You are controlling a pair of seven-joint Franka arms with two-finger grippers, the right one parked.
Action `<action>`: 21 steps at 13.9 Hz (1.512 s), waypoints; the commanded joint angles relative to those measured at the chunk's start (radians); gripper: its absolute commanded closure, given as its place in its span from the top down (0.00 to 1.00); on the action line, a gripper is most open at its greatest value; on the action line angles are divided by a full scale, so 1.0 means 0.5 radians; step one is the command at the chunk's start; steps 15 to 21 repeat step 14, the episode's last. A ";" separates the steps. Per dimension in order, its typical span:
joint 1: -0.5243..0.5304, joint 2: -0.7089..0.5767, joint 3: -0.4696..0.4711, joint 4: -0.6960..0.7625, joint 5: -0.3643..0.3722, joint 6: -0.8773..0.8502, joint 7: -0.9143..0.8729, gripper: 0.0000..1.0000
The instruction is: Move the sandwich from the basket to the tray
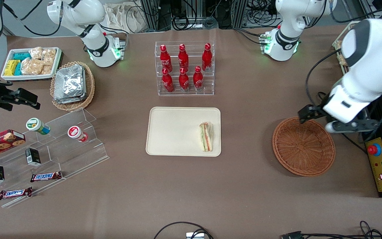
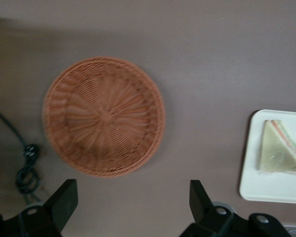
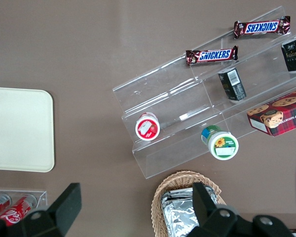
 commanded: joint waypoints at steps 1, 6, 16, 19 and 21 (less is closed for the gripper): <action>0.031 -0.150 -0.006 -0.093 0.207 -0.057 0.034 1.00; 0.031 -0.227 -0.009 -0.078 0.230 -0.125 0.037 1.00; 0.031 -0.255 -0.009 -0.069 0.132 -0.192 0.037 1.00; 0.031 -0.255 -0.009 -0.069 0.132 -0.192 0.037 1.00; 0.031 -0.255 -0.009 -0.069 0.132 -0.192 0.037 1.00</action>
